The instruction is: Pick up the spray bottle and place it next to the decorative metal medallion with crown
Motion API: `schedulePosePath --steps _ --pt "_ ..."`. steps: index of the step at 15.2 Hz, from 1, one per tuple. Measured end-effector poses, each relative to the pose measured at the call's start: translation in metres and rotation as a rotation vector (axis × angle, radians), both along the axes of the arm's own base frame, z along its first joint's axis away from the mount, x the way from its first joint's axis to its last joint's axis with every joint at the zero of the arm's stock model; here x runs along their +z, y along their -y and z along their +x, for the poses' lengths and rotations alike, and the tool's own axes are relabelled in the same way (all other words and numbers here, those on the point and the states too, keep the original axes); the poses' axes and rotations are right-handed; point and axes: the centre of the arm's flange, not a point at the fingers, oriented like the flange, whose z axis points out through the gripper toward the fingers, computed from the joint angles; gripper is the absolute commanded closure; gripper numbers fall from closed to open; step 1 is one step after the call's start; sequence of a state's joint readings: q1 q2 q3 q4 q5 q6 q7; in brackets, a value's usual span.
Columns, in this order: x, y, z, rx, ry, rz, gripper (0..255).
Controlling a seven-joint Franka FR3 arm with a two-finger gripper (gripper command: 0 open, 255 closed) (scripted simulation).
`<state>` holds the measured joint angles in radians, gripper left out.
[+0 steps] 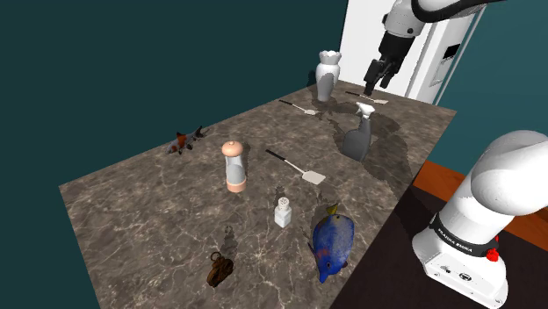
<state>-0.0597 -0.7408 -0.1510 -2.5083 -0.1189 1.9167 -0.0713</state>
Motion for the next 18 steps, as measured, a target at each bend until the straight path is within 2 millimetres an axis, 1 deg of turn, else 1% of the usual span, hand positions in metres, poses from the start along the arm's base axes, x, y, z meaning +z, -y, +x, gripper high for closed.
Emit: schedulePosePath --steps 4,5,6,7,8,10,15,18 --pt "-0.037 0.038 0.011 0.006 0.000 0.008 0" --pt "-0.043 0.049 0.014 0.008 0.001 0.010 0" --pt "-0.055 0.059 0.016 0.009 0.000 0.012 0" --pt "-0.064 0.067 0.018 0.011 0.001 0.014 0" --pt "-0.068 0.073 0.023 0.012 0.002 0.015 0" --pt "-0.081 0.078 0.026 0.013 0.002 0.015 0" --pt "-0.108 0.081 0.030 0.014 0.002 0.015 0" --pt "-0.114 0.081 0.030 0.014 0.003 0.015 0"
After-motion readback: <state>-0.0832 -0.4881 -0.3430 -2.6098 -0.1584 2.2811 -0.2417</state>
